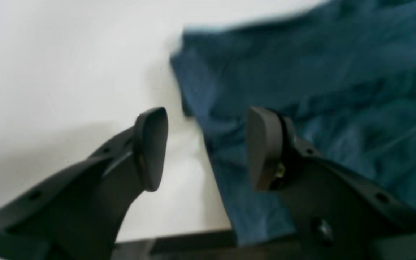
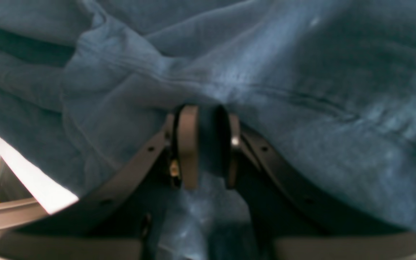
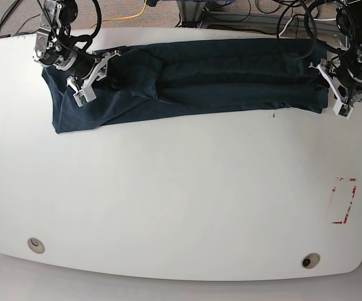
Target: Layout the t-shirt on the table in an organized manner, then fold the t-shirt properly
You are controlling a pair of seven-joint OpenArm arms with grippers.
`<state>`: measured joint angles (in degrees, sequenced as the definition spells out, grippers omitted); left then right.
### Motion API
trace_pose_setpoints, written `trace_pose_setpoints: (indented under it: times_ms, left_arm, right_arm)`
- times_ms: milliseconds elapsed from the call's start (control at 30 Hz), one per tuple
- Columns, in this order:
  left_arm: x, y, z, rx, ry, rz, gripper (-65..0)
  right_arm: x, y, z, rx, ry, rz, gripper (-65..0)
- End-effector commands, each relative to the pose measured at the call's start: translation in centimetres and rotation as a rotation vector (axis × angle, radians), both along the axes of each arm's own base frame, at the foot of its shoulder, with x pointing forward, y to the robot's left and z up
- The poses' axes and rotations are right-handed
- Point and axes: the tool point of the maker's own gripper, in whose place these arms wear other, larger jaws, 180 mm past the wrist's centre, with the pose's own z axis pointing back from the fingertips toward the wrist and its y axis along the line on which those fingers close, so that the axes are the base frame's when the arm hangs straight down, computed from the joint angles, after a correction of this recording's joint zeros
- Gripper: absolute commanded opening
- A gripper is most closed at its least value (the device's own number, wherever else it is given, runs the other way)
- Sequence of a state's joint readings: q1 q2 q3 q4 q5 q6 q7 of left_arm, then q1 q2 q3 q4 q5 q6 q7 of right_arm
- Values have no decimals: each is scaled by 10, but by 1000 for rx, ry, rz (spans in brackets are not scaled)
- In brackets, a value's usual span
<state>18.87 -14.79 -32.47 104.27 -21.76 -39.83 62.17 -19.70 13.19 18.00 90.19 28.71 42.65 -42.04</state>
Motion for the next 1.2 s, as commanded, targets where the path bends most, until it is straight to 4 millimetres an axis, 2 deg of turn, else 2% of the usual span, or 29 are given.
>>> trace_pose_setpoints:
  times_ms: [0, 167, 367, 500, 700, 800, 933, 1167]
  left_arm:
    - [-8, -2, 2, -12, 9, -14, -324]
    - [-16, 5, -4, 2, 55, -11, -324]
    - [-25, -12, -34, -64, 138, -42, -325]
    - [-13, -16, -37, -79, 122, -57, -325]
    - [0, -6, -48, -10, 167, -77, -325]
    - [11, 6, -51, 24, 180, -59, -325]
    - [27, 23, -46, 62, 173, -42, -325]
    - [38, 32, -34, 87, 147, -44, -325]
  right_arm:
    - [-30, -26, -28, -165, 166, 24, -534]
    - [-30, -26, -28, -165, 166, 24, -534]
    - [-30, -24, -28, -161, 166, 23, -534]
    - [-30, -23, -28, -158, 166, 22, -534]
    - [-29, -25, -28, -161, 163, 21, -534]
    - [-29, -26, -28, -162, 163, 19, -534]
    - [-22, -26, -26, -163, 149, 16, -534]
    - [-20, -27, -25, -165, 145, 15, -534]
